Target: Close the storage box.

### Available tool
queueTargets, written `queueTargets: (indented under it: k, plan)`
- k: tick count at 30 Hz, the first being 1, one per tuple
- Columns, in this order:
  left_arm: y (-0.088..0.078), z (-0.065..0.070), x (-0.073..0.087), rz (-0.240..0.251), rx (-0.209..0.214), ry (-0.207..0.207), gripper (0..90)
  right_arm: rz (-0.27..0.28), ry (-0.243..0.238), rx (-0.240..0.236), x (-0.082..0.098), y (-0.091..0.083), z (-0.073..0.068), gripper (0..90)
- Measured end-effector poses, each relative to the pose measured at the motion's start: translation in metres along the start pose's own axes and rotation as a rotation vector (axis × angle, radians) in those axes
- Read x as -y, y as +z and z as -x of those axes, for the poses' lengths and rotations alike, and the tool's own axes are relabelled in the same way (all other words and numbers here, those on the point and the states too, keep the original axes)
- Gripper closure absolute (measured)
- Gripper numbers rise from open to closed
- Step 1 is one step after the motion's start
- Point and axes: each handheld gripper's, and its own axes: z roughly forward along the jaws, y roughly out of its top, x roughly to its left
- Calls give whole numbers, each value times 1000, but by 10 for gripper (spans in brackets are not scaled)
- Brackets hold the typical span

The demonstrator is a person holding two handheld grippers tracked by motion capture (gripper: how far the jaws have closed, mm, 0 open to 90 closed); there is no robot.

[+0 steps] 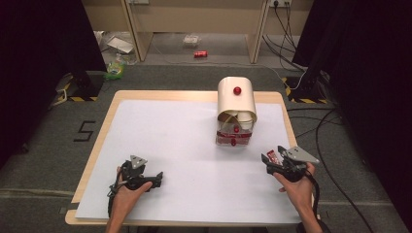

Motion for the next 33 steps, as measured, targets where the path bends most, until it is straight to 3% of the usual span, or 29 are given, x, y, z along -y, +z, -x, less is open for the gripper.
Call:
queueTargets:
  k: [9,33]
  plan:
    - [0,0,0,0,0,0,0,-16,6,13,10,-14,6,287]
    - [0,0,0,-1,0,0,0,-29,17,36,23,-32,13,287]
